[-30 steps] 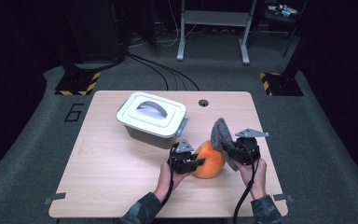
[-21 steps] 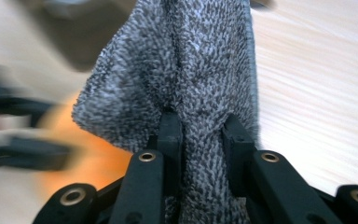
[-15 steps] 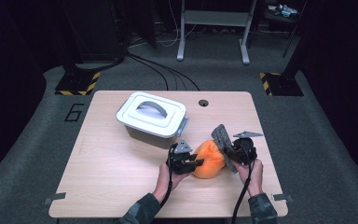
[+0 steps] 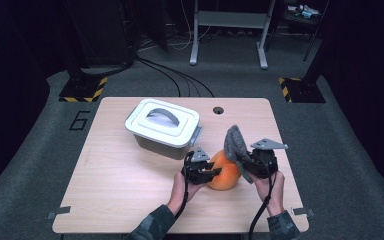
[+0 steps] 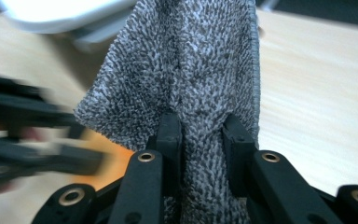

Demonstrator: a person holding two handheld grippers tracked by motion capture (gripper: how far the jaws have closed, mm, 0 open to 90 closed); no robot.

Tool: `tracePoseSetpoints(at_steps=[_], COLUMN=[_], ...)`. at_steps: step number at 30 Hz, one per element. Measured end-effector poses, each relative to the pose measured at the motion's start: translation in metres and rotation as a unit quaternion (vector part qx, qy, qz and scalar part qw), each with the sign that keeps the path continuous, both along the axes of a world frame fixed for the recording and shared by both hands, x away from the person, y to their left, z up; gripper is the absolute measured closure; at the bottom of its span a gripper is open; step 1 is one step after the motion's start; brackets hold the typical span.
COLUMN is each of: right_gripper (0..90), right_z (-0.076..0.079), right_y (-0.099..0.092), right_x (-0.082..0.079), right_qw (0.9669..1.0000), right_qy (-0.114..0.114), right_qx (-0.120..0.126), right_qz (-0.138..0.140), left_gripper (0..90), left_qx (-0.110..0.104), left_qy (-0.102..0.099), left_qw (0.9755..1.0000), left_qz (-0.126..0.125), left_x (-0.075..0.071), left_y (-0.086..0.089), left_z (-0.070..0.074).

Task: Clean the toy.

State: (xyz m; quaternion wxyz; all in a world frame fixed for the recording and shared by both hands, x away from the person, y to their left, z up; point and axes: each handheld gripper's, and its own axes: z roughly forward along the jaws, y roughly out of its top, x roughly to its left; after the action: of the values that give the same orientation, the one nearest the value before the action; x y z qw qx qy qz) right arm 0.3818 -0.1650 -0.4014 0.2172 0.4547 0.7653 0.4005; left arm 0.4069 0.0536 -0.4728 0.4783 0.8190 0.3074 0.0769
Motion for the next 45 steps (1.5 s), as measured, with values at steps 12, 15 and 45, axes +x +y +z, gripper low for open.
tracePoseSetpoints(at_steps=[12, 15, 45], right_gripper=[73.0, 73.0, 73.3], right_z=[-0.034, -0.040, -0.026], right_y=[-0.002, -0.007, 0.012], right_x=[0.032, 0.037, 0.022], right_qw=[0.9974, 0.9966, 0.9981], right_qy=[0.049, 0.059, 0.058], right_qx=[-0.041, -0.038, -0.015], right_qz=[-0.034, -0.043, 0.016], left_gripper=[70.5, 70.4, 36.7], left_qx=[-0.008, -0.008, 0.007], left_qy=[0.007, 0.005, -0.027], left_qw=[0.9999, 0.9999, 0.9996], left_qz=[0.005, 0.003, -0.009], left_x=[-0.001, -0.002, -0.024], left_y=[0.006, 0.007, 0.020], left_z=[-0.006, -0.006, 0.014])
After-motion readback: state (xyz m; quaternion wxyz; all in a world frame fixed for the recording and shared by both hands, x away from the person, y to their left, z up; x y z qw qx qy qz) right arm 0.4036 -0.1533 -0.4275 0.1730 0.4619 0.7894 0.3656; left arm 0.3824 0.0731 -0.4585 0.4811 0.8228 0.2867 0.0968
